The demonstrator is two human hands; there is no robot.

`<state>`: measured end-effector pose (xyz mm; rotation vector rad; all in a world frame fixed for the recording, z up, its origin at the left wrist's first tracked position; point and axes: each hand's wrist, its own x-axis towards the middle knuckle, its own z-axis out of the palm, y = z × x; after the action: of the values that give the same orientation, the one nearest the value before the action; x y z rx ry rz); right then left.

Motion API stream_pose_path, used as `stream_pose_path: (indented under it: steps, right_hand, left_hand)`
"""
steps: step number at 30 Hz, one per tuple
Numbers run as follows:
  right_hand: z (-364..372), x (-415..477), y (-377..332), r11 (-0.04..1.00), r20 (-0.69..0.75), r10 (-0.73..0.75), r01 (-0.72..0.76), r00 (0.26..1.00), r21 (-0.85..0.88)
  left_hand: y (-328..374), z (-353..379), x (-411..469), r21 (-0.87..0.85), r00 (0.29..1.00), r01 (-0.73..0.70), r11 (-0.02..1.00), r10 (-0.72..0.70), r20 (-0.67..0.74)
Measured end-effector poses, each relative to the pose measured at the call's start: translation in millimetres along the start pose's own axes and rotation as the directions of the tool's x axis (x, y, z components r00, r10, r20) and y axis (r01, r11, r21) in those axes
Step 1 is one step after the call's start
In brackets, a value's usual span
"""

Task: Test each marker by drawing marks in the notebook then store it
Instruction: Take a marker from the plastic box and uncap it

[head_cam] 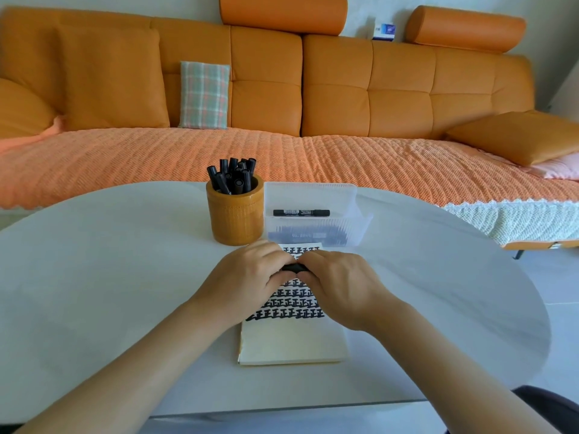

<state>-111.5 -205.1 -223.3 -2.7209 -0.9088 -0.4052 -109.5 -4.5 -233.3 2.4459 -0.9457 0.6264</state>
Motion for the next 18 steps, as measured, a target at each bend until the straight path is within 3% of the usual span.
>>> stream_pose_path:
  steps: [6, 13, 18]
  right_hand:
    - [-1.8, -4.4, -1.9, 0.999, 0.031, 0.039, -0.037, 0.999, -0.037]
    - [-5.7, -7.4, -4.2, 0.996, 0.060, 0.075, -0.077, 0.995, 0.034]
    - [-11.4, -8.3, -6.5, 0.996, 0.050, 0.048, -0.051, 0.998, 0.070]
  left_hand:
    - [0.7, 1.0, 1.2, -0.086, 1.000, 0.000, 0.996, 0.001, 0.011]
    - [0.9, 0.3, 1.8, -0.089, 0.998, -0.061, 0.994, 0.059, -0.025]
    - [-3.1, -1.8, -0.7, -0.106, 0.999, -0.020, 0.994, 0.017, -0.030]
